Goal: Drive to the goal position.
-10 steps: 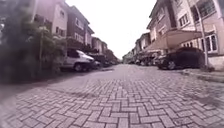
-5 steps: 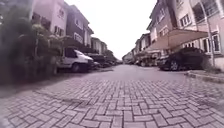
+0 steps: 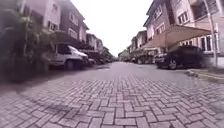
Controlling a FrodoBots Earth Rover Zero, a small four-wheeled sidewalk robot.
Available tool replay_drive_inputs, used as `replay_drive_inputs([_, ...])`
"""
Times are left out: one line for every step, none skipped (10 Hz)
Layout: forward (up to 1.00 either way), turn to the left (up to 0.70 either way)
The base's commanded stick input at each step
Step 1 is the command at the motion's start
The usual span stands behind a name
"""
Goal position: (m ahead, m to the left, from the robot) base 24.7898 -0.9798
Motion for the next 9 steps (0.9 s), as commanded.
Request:
replay_drive_inputs([0.69,0.03])
replay_drive_inputs([0.69,0.03])
replay_drive_inputs([0.69,0.03])
replay_drive_inputs([0.69,0.03])
replay_drive_inputs([0.69,0.03])
replay_drive_inputs([0.69,0.03])
replay_drive_inputs([0.69,0.03])
replay_drive_inputs([0.69,0.03])
replay_drive_inputs([0.69,0.03])
